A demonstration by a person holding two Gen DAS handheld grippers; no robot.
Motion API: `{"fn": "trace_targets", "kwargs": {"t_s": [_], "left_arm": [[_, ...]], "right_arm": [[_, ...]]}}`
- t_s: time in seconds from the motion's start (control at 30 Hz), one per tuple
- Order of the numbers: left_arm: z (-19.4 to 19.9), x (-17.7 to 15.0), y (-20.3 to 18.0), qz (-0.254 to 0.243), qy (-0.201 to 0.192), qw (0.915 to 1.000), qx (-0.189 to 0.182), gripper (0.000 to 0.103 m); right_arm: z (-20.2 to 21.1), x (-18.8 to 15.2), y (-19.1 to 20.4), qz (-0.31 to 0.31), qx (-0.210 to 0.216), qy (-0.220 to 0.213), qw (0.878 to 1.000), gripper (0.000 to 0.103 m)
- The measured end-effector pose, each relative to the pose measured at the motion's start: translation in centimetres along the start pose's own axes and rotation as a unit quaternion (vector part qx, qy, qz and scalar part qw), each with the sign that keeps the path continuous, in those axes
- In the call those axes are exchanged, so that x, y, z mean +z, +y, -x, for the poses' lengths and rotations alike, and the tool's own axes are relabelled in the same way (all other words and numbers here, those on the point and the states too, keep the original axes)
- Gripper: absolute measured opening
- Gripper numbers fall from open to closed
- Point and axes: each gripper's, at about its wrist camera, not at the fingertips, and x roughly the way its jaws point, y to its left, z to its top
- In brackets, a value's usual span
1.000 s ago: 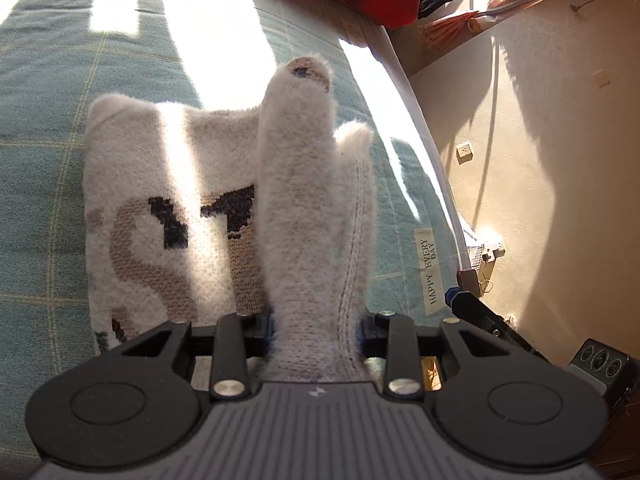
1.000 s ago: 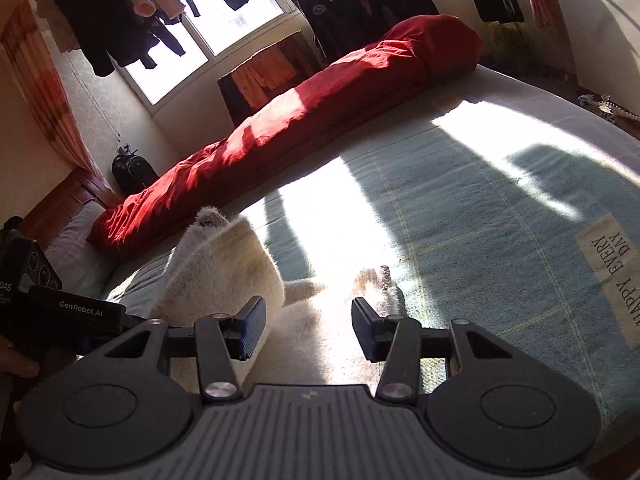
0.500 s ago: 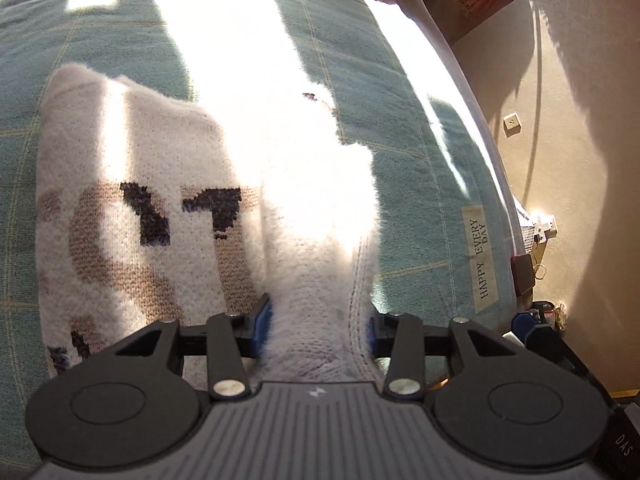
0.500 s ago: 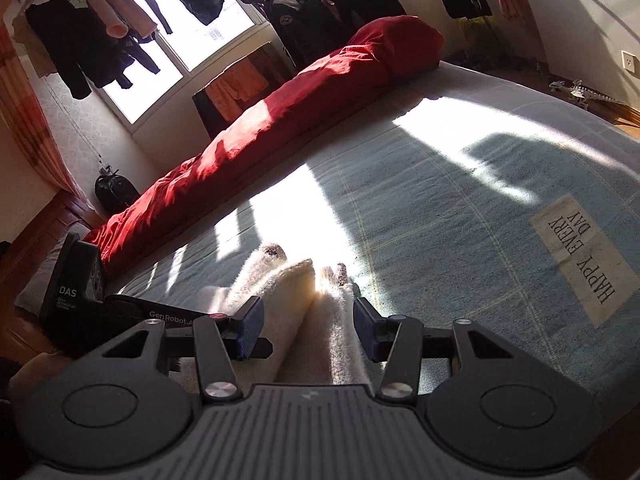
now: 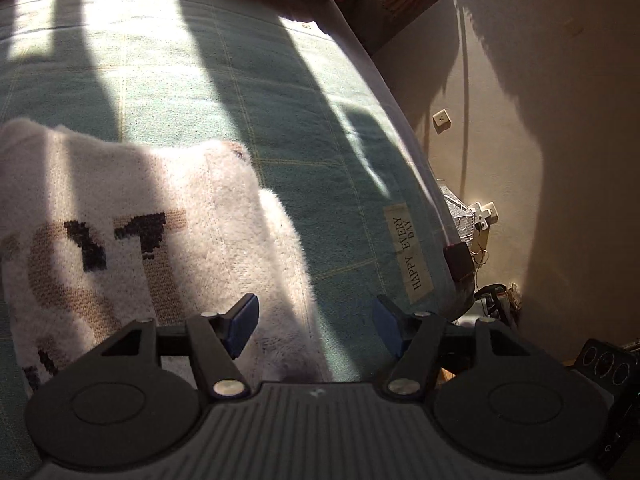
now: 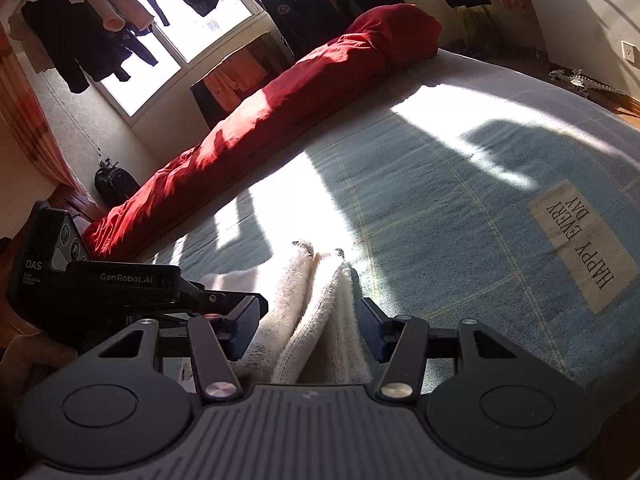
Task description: Fold clothes
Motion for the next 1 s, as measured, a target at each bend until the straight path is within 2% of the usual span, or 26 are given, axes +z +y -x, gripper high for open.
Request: {"fn": "trace_targets", "kwargs": {"t_s": [0.07,0.13,0.2,0.27,0.33,0.47,0.5,0.53,0.57,0.7,0.8,0.87,0.93,1.0], "left_arm": [[1.9,-0.7,0.0,-0.050,-0.020,0.9982,0.025,0.067],[3.7,-1.9,0.3,-0.096,-0.039,0.9926,0.064,0.067],[5.0,-3.3,1.1,-0.125,-0.055,0.9855,0.100,0.069],[5.9,-4.8,2.2,-0.137,-0.067,0.9810,0.120,0.069],[6.1,-6.4,3.1,-0.145,-0.073,0.9797,0.117,0.070],[4.8,-8.9,3.9,-0.162,-0.058,0.9792,0.107,0.072],[4.5,-9.3,3.8,-0.171,-0.056,0.9781,0.105,0.072],[4.3,-9.7,3.7,-0.179,-0.054,0.9768,0.104,0.072],[4.1,-10.1,3.7,-0.187,-0.052,0.9755,0.103,0.072],[4.0,-10.3,3.3,-0.215,-0.058,0.9702,0.095,0.075],[2.8,-10.1,3.2,-0.229,-0.038,0.9688,0.086,0.078],[1.5,-9.9,3.4,-0.237,-0.021,0.9676,0.084,0.082],[0.1,-10.0,3.3,-0.249,-0.005,0.9646,0.087,0.084],[-0.3,-10.3,2.7,-0.260,0.001,0.9623,0.080,0.091]], "right_arm": [[-0.2,-0.3,0.7,0.006,0.023,0.018,1.000,0.059],[-0.5,-0.8,1.7,0.017,0.047,0.040,0.998,0.059],[-1.4,-1.3,2.9,0.028,0.072,0.075,0.994,0.059],[-2.8,-2.1,4.1,0.033,0.084,0.115,0.989,0.060],[-4.3,-2.8,4.9,0.037,0.083,0.144,0.985,0.060],[-6.5,-3.2,5.8,0.037,0.073,0.160,0.984,0.060],[-6.9,-3.2,6.0,0.041,0.064,0.155,0.985,0.054],[-6.9,-3.1,6.2,0.051,0.059,0.150,0.986,0.023],[-6.6,-3.0,6.4,0.064,0.056,0.146,0.986,0.014],[-4.3,-2.7,6.3,0.106,0.027,0.134,0.985,0.013],[-4.3,-3.6,4.1,0.099,-0.014,0.152,0.983,0.012],[-5.2,-4.8,2.1,0.081,-0.041,0.172,0.981,0.005],[-5.7,-5.7,0.5,0.054,-0.049,0.181,0.981,0.005],[-4.7,-5.2,0.6,0.050,-0.047,0.161,0.984,0.010]]}}
